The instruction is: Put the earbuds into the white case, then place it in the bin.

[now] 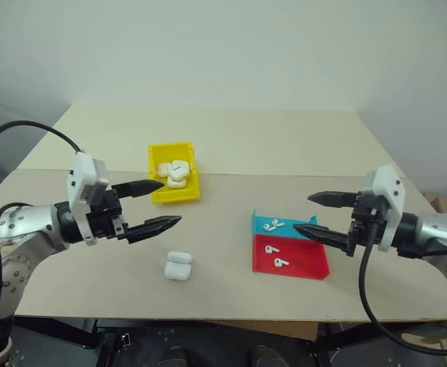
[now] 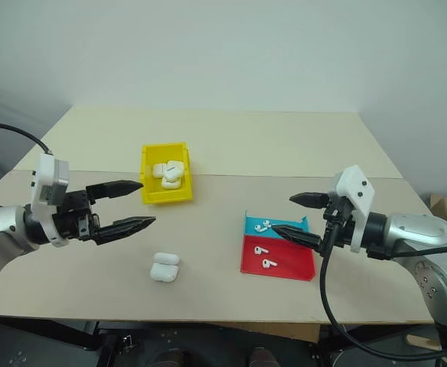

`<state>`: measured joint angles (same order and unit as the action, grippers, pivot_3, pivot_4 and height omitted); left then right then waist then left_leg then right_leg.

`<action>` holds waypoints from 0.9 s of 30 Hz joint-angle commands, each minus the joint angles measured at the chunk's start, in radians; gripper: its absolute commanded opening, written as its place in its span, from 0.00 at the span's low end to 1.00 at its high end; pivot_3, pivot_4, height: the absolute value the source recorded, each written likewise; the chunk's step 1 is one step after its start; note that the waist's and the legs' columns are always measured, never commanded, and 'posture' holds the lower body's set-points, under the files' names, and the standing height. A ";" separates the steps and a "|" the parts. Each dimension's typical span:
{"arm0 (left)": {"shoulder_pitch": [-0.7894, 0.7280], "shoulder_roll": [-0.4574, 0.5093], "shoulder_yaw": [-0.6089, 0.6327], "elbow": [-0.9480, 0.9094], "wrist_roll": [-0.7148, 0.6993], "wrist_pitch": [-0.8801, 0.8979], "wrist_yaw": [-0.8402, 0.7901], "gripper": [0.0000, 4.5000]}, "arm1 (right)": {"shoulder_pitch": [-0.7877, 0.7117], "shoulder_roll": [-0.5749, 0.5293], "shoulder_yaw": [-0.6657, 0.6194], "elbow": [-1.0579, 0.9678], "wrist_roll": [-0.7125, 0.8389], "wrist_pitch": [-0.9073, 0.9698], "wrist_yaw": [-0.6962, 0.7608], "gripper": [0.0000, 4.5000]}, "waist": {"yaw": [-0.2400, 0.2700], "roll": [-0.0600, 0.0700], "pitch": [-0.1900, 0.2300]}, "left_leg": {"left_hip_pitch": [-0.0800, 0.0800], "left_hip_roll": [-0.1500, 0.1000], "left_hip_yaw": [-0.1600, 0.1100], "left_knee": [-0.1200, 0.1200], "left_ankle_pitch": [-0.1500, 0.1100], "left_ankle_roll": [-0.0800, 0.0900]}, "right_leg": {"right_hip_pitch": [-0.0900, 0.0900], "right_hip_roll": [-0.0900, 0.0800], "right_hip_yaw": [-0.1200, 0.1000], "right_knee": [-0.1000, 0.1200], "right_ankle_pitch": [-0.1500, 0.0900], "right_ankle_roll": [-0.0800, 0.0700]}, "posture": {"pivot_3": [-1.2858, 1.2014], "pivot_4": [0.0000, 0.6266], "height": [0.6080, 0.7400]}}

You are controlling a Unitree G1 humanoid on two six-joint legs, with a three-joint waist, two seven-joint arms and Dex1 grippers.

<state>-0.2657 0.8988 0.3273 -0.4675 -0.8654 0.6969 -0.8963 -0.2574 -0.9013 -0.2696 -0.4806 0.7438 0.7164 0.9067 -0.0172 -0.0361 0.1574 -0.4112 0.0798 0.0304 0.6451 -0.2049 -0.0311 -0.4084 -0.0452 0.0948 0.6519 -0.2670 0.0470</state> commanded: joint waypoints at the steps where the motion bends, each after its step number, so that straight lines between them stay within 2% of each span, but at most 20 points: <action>1: -0.020 0.011 0.007 -0.009 -0.005 0.006 0.013 1.00 | 0.001 -0.007 -0.055 -0.026 0.043 -0.029 0.032 0.99 | 0.000 0.000 0.000 | 0.000 0.000 0.000 0.000 0.000 0.000 | 0.000 0.000 0.000 0.000 0.000 0.000 | 0.52 0.24 1.00; 7: -0.014 0.045 0.003 -0.015 -0.008 0.047 0.004 1.00 | 0.013 -0.003 -0.066 -0.043 0.052 -0.026 0.027 0.99 | 0.000 0.000 0.000 | 0.000 0.000 0.000 0.000 0.000 0.000 | 0.000 0.000 0.000 0.000 0.000 0.000 | 0.52 0.24 1.00; 15: -0.055 0.078 -0.031 -0.042 -0.002 0.129 0.076 1.00 | 0.010 -0.006 -0.055 -0.046 0.048 -0.008 -0.007 0.99 | 0.002 0.000 0.000 | 0.000 0.000 0.000 0.000 0.000 0.000 | 0.000 0.000 0.000 -0.001 0.000 0.000 | 0.52 0.24 1.00; 22: -0.093 0.119 -0.027 -0.036 -0.053 0.236 0.100 1.00 | 0.021 -0.037 -0.095 -0.067 0.095 0.027 -0.025 0.99 | 0.002 0.000 0.000 | 0.000 0.000 0.000 -0.001 0.000 0.000 | 0.000 0.000 0.000 -0.002 0.000 0.000 | 0.52 0.24 1.00; 25: -0.121 0.151 -0.074 -0.066 -0.008 0.268 0.137 1.00 | 0.025 -0.040 -0.098 -0.072 0.100 0.034 -0.043 0.99 | 0.003 -0.001 0.000 | 0.000 0.000 0.000 -0.001 0.000 0.000 | 0.000 0.000 0.000 -0.002 0.000 0.000 | 0.52 0.24 1.00; 27: -0.176 0.201 -0.129 -0.046 -0.036 0.369 0.135 1.00 | 0.028 -0.037 -0.095 -0.079 0.100 0.035 -0.056 0.99 | 0.003 -0.001 0.000 | 0.000 0.000 0.000 -0.001 0.000 0.000 | 0.001 0.000 0.000 -0.002 0.000 0.000 | 0.52 0.24 1.00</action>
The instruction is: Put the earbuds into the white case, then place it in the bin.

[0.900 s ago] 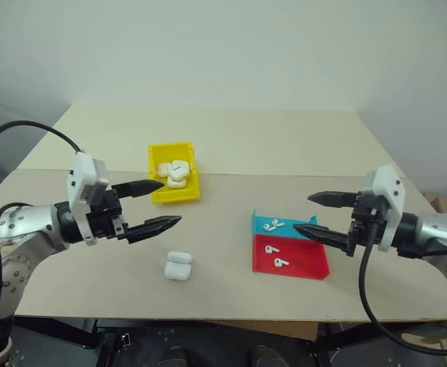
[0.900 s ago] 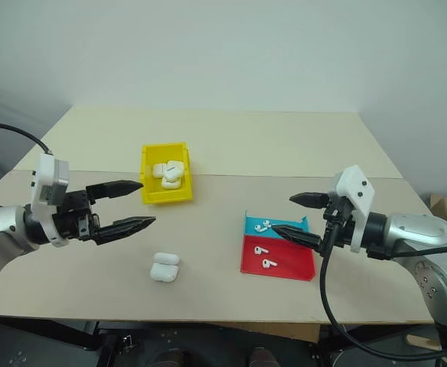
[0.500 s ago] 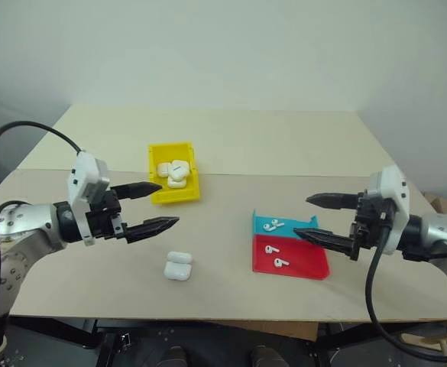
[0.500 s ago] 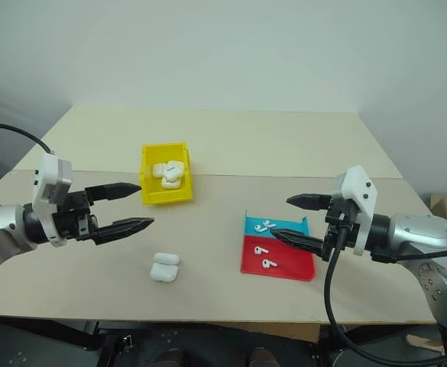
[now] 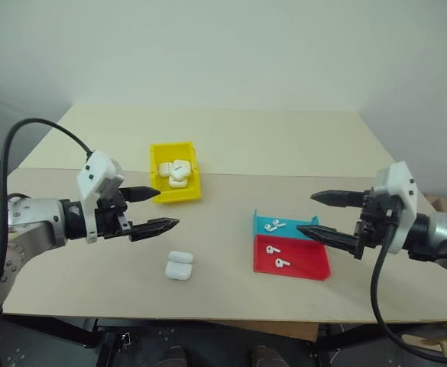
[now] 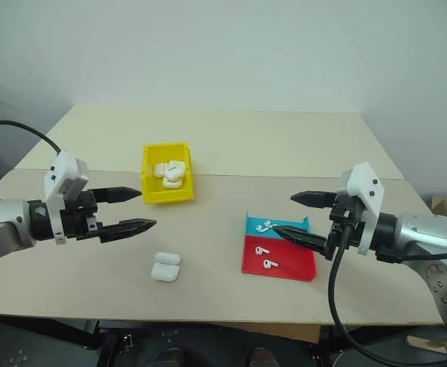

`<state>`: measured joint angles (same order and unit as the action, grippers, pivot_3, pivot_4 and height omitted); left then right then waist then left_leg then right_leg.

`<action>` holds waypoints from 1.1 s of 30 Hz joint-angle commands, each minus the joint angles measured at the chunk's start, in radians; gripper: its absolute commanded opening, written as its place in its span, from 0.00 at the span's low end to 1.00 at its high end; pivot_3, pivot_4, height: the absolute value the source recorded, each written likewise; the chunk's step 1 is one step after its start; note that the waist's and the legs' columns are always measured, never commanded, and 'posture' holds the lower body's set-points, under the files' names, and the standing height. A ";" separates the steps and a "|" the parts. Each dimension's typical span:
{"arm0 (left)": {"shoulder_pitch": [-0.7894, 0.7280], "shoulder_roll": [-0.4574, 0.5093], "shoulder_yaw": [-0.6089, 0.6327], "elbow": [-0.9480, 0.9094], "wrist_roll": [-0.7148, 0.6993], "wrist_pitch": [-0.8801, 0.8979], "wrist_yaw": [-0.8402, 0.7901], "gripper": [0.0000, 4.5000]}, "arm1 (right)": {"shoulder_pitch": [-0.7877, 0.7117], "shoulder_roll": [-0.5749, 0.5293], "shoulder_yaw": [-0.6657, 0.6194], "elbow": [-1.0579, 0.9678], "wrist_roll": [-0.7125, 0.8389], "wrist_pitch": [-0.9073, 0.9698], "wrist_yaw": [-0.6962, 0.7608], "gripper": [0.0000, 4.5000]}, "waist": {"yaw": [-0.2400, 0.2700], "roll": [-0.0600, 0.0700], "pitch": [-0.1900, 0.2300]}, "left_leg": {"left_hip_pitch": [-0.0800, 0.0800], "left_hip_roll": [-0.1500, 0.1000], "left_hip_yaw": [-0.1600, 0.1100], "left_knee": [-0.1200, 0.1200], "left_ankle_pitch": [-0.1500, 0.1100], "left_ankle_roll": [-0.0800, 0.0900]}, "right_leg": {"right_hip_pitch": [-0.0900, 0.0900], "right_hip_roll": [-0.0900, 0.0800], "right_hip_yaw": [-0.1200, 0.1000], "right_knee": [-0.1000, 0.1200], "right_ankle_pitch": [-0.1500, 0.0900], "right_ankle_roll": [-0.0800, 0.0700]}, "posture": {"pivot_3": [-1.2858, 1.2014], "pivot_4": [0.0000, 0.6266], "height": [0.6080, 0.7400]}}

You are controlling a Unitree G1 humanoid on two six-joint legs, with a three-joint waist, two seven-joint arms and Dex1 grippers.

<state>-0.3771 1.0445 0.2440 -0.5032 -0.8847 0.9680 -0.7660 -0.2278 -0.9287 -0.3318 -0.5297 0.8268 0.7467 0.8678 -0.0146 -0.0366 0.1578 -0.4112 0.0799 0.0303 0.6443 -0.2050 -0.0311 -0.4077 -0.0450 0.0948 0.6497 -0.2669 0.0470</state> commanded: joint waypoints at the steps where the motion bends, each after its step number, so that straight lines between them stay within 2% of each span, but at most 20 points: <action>1: -0.087 0.070 -0.068 -0.002 -0.024 0.131 0.001 1.00 | 0.002 -0.007 -0.032 -0.035 0.017 0.004 -0.023 0.99 | 0.001 0.000 0.000 | 0.000 0.000 0.000 0.000 0.000 0.000 | 0.000 0.000 0.000 0.000 0.000 0.000 | 0.52 0.24 1.00; 4: -0.082 0.053 -0.081 -0.022 0.002 0.080 -0.018 1.00 | 0.015 0.002 -0.033 -0.052 0.021 0.002 -0.041 0.99 | 0.000 0.000 0.000 | 0.000 0.000 0.000 0.000 0.000 0.000 | 0.000 0.000 0.000 0.000 0.000 0.000 | 0.52 0.24 1.00; 6: -0.002 -0.047 -0.033 -0.069 0.067 -0.105 -0.019 1.00 | 0.027 0.006 -0.038 -0.061 0.025 0.001 -0.052 0.99 | -0.001 0.001 0.000 | -0.001 0.000 0.000 -0.001 0.000 0.000 | 0.000 0.000 0.000 -0.001 0.000 0.000 | 0.52 0.24 1.00; 10: 0.101 -0.042 -0.063 -0.134 0.087 -0.197 -0.156 1.00 | 0.041 0.006 -0.045 -0.073 0.036 0.002 -0.066 0.99 | -0.002 -0.001 0.001 | -0.003 0.001 0.000 -0.001 0.000 0.000 | -0.002 0.002 0.000 -0.001 0.000 -0.001 | 0.52 0.24 1.00; 11: 0.120 -0.039 -0.081 -0.148 0.094 -0.201 -0.166 0.91 | 0.042 0.006 -0.045 -0.074 0.040 0.004 -0.070 1.00 | -0.001 -0.001 0.001 | -0.002 0.001 0.000 -0.001 0.000 0.000 | -0.002 0.001 0.001 -0.001 0.000 -0.001 | 0.52 0.24 1.00; 13: 0.159 -0.042 -0.147 -0.175 0.168 -0.244 -0.164 0.81 | 0.042 0.005 -0.041 -0.078 0.043 0.004 -0.078 1.00 | 0.001 -0.001 0.001 | -0.002 0.001 0.000 -0.001 0.000 0.000 | -0.001 0.001 0.001 -0.001 0.000 -0.001 | 0.52 0.24 1.00; 16: 0.234 -0.047 -0.233 -0.189 0.280 -0.305 -0.150 0.59 | 0.048 0.006 -0.044 -0.088 0.051 0.009 -0.092 1.00 | 0.002 -0.001 0.001 | 0.001 0.001 0.000 0.000 0.000 0.000 | 0.002 0.001 0.001 -0.002 0.000 -0.001 | 0.52 0.24 1.00; 22: 0.367 -0.034 -0.272 -0.146 0.398 -0.377 -0.163 0.12 | 0.080 0.002 -0.064 -0.109 0.070 0.019 -0.108 1.00 | 0.001 -0.001 0.001 | 0.001 0.001 0.000 -0.001 0.000 0.000 | 0.001 0.001 0.001 -0.002 0.000 -0.001 | 0.52 0.24 1.00; 24: 0.382 -0.049 -0.289 -0.114 0.434 -0.385 -0.147 0.01 | 0.083 0.000 -0.064 -0.112 0.075 0.020 -0.115 1.00 | 0.000 -0.001 0.001 | 0.001 0.001 0.001 -0.001 0.000 0.000 | 0.001 0.001 0.001 -0.002 0.000 -0.001 | 0.52 0.24 1.00; 26: 0.380 -0.061 -0.303 -0.097 0.460 -0.382 -0.133 0.01 | 0.083 -0.001 -0.063 -0.113 0.078 0.021 -0.119 1.00 | 0.001 -0.001 0.001 | 0.002 0.001 0.000 -0.001 0.000 0.000 | 0.002 0.001 0.001 -0.002 0.000 -0.001 | 0.52 0.24 1.00; 30: 0.386 -0.026 -0.355 -0.082 0.516 -0.370 -0.165 0.01 | 0.090 0.000 -0.061 -0.118 0.075 0.017 -0.122 1.00 | 0.001 -0.001 0.001 | 0.001 0.001 0.001 -0.001 0.000 0.000 | 0.002 0.001 0.001 -0.002 0.000 -0.001 | 0.52 0.24 1.00; 33: 0.364 -0.051 -0.377 -0.054 0.558 -0.376 -0.139 0.01 | 0.092 -0.001 -0.063 -0.121 0.074 0.015 -0.125 1.00 | 0.001 -0.001 0.001 | 0.001 0.001 0.001 -0.001 0.000 0.000 | 0.001 0.001 0.001 -0.002 0.000 -0.001 | 0.52 0.24 1.00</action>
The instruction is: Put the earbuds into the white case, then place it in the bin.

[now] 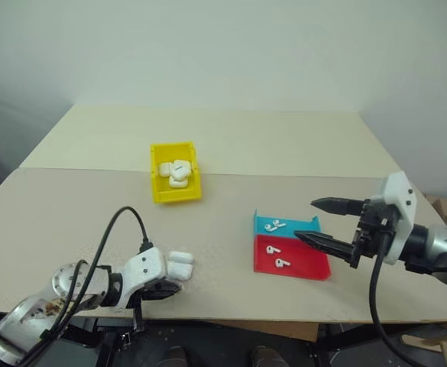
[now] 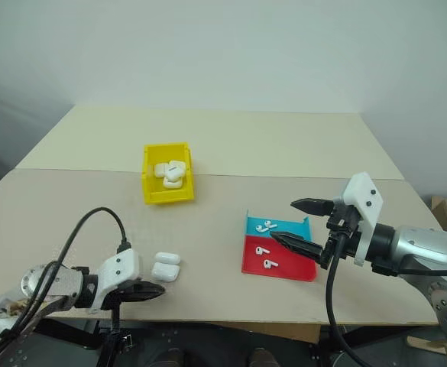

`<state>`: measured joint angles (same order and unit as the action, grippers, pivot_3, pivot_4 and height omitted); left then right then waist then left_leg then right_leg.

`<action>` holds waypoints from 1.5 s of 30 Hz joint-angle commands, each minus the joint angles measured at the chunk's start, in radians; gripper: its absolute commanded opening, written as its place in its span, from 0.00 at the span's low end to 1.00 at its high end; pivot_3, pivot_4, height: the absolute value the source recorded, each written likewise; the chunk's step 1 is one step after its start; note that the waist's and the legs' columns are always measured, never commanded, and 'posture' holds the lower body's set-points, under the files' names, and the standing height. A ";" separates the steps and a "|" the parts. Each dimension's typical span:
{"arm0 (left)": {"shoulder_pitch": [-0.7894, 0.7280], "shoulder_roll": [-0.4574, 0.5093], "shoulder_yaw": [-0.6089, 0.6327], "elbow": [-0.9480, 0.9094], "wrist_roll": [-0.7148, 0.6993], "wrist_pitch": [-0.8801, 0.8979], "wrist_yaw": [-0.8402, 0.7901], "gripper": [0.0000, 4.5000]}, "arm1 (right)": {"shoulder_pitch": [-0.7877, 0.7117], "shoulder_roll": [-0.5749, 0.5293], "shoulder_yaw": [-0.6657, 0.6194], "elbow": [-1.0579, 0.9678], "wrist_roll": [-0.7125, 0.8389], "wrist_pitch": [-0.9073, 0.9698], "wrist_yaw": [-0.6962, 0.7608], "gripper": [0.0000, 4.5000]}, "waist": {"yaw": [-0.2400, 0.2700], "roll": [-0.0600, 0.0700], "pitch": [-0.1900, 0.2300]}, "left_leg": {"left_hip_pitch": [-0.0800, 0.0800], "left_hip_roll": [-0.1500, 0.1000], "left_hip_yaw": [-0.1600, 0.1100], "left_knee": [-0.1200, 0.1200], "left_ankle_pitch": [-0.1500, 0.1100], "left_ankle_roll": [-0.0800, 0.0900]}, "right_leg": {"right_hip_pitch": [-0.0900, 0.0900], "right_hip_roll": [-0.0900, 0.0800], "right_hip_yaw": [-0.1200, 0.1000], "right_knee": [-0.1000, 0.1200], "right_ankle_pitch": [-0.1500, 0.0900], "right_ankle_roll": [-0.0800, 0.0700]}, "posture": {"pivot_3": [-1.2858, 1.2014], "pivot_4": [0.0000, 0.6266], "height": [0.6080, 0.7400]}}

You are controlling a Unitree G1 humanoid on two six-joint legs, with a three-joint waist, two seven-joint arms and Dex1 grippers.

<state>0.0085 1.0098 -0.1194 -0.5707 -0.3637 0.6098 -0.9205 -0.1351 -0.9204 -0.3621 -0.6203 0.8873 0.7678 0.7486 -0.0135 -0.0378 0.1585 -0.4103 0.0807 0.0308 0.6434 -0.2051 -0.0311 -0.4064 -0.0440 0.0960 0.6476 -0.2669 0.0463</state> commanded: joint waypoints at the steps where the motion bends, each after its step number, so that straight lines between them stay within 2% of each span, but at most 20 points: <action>1: -0.037 -0.027 -0.024 0.029 0.052 -0.015 0.025 0.01 | -0.001 -0.009 -0.033 -0.032 0.014 -0.006 -0.007 1.00 | 0.000 0.000 0.000 | 0.000 0.000 0.000 0.000 0.000 0.000 | 0.000 0.000 0.000 0.000 0.000 0.000 | 0.52 0.24 1.00; 7: -0.139 -0.064 -0.088 0.161 0.158 -0.065 0.029 0.01 | 0.001 -0.009 -0.031 -0.032 0.008 -0.012 -0.010 1.00 | 0.002 0.000 0.000 | 0.001 0.000 0.000 0.000 0.000 0.000 | 0.001 0.000 0.000 0.000 0.000 0.000 | 0.52 0.24 1.00; 18: -0.258 -0.079 -0.092 0.343 0.242 -0.192 -0.013 0.01 | 0.020 -0.008 -0.043 -0.049 0.012 -0.016 -0.008 1.00 | -0.001 0.001 0.000 | 0.001 0.000 0.000 0.000 0.000 0.000 | 0.001 0.000 0.000 0.000 0.000 0.000 | 0.52 0.24 1.00; 22: -0.267 -0.064 -0.058 0.373 0.234 -0.227 -0.042 0.01 | 0.028 -0.003 -0.042 -0.058 0.014 -0.017 -0.013 1.00 | -0.002 0.001 0.000 | 0.001 0.000 0.000 0.000 0.000 0.000 | 0.002 0.000 0.000 0.000 0.000 0.000 | 0.52 0.24 1.00; 24: -0.257 -0.035 -0.009 0.351 0.174 -0.212 -0.099 0.01 | 0.035 -0.001 -0.046 -0.064 0.017 -0.017 -0.015 1.00 | -0.004 0.000 0.000 | 0.001 0.000 0.000 0.000 0.000 0.000 | 0.001 0.000 0.000 0.000 0.000 0.000 | 0.52 0.24 1.00; 27: -0.233 0.031 0.072 0.322 0.087 -0.216 -0.211 0.13 | 0.041 0.000 -0.049 -0.069 0.019 -0.017 -0.015 1.00 | -0.007 0.000 0.000 | 0.000 0.001 0.000 0.000 0.000 0.000 | -0.001 0.001 0.000 0.000 0.000 0.000 | 0.52 0.24 1.00; 30: -0.249 0.069 0.132 0.315 0.017 -0.184 -0.276 0.36 | 0.036 0.000 -0.042 -0.064 0.019 -0.018 -0.014 1.00 | -0.002 0.000 0.000 | -0.001 0.001 0.000 0.000 0.000 0.000 | -0.001 0.001 0.000 0.000 0.000 0.000 | 0.52 0.24 1.00; 38: -0.386 -0.005 0.085 0.212 0.016 -0.003 -0.170 0.96 | 0.005 0.012 -0.009 -0.056 0.008 -0.021 -0.022 1.00 | 0.003 0.000 0.000 | -0.002 0.000 0.000 0.001 0.000 0.000 | 0.000 0.000 0.000 0.000 0.000 0.000 | 0.52 0.24 1.00; 39: -0.398 -0.008 0.080 0.199 0.010 0.023 -0.167 0.99 | 0.007 0.012 -0.011 -0.059 0.010 -0.021 -0.021 1.00 | 0.002 0.000 0.000 | -0.002 0.000 0.000 0.001 0.000 0.000 | 0.000 0.001 0.000 0.000 -0.001 0.001 | 0.52 0.24 1.00; 41: -0.420 -0.001 0.062 0.174 0.010 0.065 -0.173 0.99 | 0.011 0.012 -0.017 -0.061 0.012 -0.020 -0.022 1.00 | -0.002 0.000 0.000 | -0.002 0.000 0.000 0.000 0.000 0.000 | -0.001 0.001 0.000 0.000 -0.001 0.001 | 0.52 0.24 1.00; 44: -0.517 -0.011 0.009 0.161 0.003 0.278 -0.115 0.99 | 0.008 0.012 -0.020 -0.059 0.017 -0.016 -0.028 1.00 | -0.001 0.000 0.000 | -0.002 0.000 -0.001 0.001 0.000 0.000 | -0.001 0.001 0.000 0.001 -0.001 0.001 | 0.52 0.24 1.00; 45: -0.547 -0.024 -0.009 0.144 0.023 0.299 -0.083 0.99 | 0.008 0.013 -0.020 -0.058 0.018 -0.016 -0.031 1.00 | -0.001 0.000 0.000 | -0.002 0.000 -0.001 0.001 0.000 0.000 | -0.001 0.001 0.000 0.001 -0.001 0.001 | 0.52 0.24 1.00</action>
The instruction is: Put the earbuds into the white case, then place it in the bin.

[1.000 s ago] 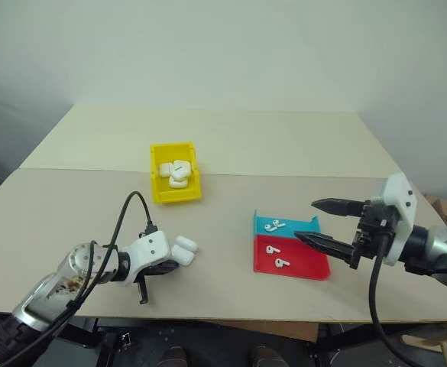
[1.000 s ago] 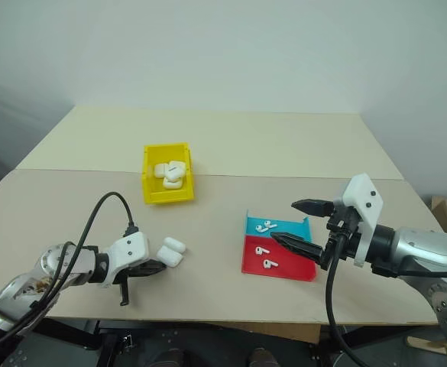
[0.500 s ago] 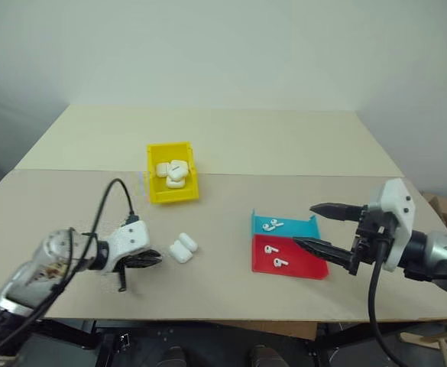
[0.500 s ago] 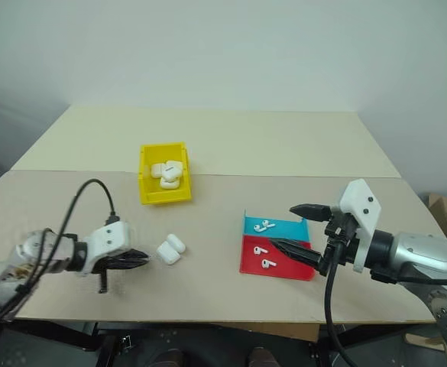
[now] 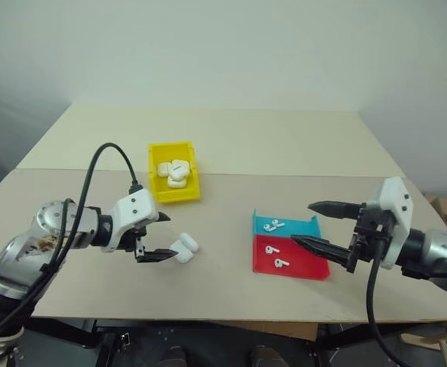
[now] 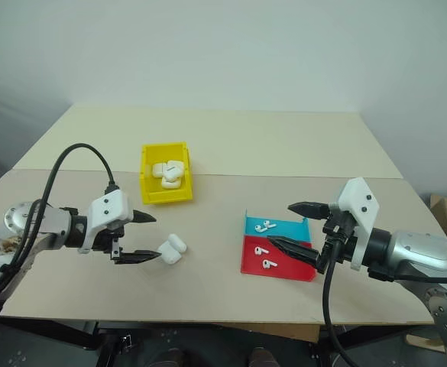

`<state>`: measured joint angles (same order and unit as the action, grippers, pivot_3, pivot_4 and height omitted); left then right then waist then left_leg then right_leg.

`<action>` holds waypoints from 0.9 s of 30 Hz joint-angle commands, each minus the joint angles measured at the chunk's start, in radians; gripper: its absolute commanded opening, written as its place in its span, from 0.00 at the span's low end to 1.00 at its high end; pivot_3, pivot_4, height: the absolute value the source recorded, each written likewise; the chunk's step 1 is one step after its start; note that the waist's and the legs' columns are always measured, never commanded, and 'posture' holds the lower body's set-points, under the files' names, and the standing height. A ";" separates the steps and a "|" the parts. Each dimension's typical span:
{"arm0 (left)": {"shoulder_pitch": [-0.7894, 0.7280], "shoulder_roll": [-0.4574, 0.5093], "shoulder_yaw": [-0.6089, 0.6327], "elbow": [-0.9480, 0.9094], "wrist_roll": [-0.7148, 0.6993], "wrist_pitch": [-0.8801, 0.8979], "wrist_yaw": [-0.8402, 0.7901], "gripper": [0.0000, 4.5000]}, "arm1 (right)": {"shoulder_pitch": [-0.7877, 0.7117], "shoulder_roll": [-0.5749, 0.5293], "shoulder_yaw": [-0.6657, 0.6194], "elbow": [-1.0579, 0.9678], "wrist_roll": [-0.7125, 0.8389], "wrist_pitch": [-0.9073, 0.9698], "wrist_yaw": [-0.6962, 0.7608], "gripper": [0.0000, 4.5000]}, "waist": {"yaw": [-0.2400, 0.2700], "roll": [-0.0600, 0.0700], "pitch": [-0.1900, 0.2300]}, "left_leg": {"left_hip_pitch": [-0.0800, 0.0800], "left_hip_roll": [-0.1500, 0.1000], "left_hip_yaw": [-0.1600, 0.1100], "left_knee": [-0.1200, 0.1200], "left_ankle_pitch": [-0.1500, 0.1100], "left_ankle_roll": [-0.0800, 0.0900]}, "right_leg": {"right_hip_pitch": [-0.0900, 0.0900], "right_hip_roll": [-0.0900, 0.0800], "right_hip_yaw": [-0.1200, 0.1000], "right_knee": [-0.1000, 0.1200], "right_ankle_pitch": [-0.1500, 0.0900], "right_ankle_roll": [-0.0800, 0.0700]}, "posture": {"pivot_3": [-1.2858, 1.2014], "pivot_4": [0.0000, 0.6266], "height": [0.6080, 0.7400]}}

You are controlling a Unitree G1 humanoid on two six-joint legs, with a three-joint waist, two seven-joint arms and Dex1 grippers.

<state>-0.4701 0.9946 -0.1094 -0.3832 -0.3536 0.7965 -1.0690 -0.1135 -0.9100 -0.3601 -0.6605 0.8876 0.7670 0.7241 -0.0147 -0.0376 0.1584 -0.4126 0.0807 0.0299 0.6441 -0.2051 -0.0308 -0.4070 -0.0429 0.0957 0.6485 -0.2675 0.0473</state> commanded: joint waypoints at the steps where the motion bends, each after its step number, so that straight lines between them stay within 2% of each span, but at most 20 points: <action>1: -0.087 -0.017 -0.032 -0.056 0.027 0.119 0.086 0.99 | -0.015 0.004 -0.022 -0.017 0.017 -0.015 -0.008 1.00 | 0.000 0.000 0.000 | 0.000 0.000 0.000 0.000 0.000 0.000 | 0.000 0.000 0.000 0.000 0.000 0.000 | 0.52 0.24 1.00; 3: -0.123 -0.049 -0.060 -0.083 0.070 0.161 0.168 0.99 | -0.018 0.007 -0.018 -0.017 0.016 -0.015 -0.016 1.00 | 0.001 0.000 0.000 | 0.000 0.000 0.000 0.001 0.000 0.000 | 0.001 0.000 0.000 0.000 -0.001 0.002 | 0.52 0.24 1.00; 5: -0.217 -0.061 -0.097 -0.076 0.023 0.339 0.164 0.99 | -0.017 0.014 -0.019 -0.021 0.020 -0.014 -0.026 1.00 | 0.002 -0.001 0.000 | 0.000 -0.001 0.000 0.001 0.000 0.000 | 0.001 0.000 0.000 0.000 0.000 0.001 | 0.52 0.24 1.00; 8: -0.429 -0.033 -0.256 -0.024 -0.066 0.697 0.107 0.99 | -0.010 0.020 -0.023 -0.029 0.023 -0.012 -0.032 1.00 | 0.003 -0.001 0.001 | -0.002 -0.001 -0.002 0.001 0.000 0.000 | 0.000 0.000 -0.001 0.000 0.000 0.001 | 0.52 0.24 1.00; 10: -0.506 -0.034 -0.307 -0.028 -0.102 0.791 0.118 0.99 | -0.008 0.023 -0.023 -0.032 0.025 -0.012 -0.036 1.00 | 0.001 -0.001 0.000 | -0.002 -0.002 -0.003 0.001 0.000 0.000 | 0.000 0.000 0.000 0.000 -0.002 0.003 | 0.52 0.24 1.00; 13: -0.581 -0.019 -0.376 -0.026 -0.165 0.818 0.104 0.99 | -0.011 0.028 -0.016 -0.031 0.024 -0.014 -0.042 1.00 | -0.005 -0.001 0.000 | -0.002 -0.003 -0.003 0.001 -0.001 0.001 | 0.000 0.000 0.000 0.000 -0.002 0.003 | 0.52 0.24 1.00; 16: -0.665 0.010 -0.514 0.005 -0.231 0.818 0.099 0.99 | -0.019 0.034 -0.004 -0.029 0.020 -0.016 -0.049 1.00 | -0.005 -0.001 0.001 | -0.002 -0.002 -0.004 0.001 -0.001 0.001 | -0.001 0.000 0.000 0.001 -0.002 0.002 | 0.52 0.24 1.00; 18: -0.691 0.005 -0.601 0.027 -0.235 0.818 0.151 0.99 | -0.018 0.039 -0.003 -0.031 0.017 -0.018 -0.052 1.00 | -0.002 -0.001 0.000 | -0.002 -0.003 -0.004 0.001 -0.001 0.001 | -0.001 0.000 0.000 0.001 -0.002 0.002 | 0.52 0.24 1.00; 21: -0.690 -0.026 -0.627 0.070 -0.248 0.818 0.229 0.99 | -0.011 0.042 -0.009 -0.037 0.019 -0.020 -0.054 1.00 | 0.001 -0.001 0.000 | -0.002 -0.003 -0.004 0.002 -0.001 0.001 | 0.000 0.000 0.001 0.001 -0.002 0.003 | 0.52 0.24 1.00; 27: -0.668 -0.154 -0.609 0.201 -0.285 0.818 0.399 0.99 | 0.002 0.046 -0.017 -0.048 0.018 -0.023 -0.057 1.00 | 0.005 -0.001 0.001 | -0.003 -0.004 -0.005 0.002 -0.001 0.001 | 0.000 0.000 0.000 0.001 -0.001 0.002 | 0.52 0.24 1.00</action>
<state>-1.1323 0.8501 -0.7413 -0.2057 -0.6231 1.6113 -0.7156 -0.1083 -0.8690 -0.3529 -0.6805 0.8886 0.7669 0.6724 -0.0102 -0.0384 0.1589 -0.4160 0.0772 0.0252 0.6461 -0.2057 -0.0297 -0.4073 -0.0432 0.0961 0.6492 -0.2689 0.0490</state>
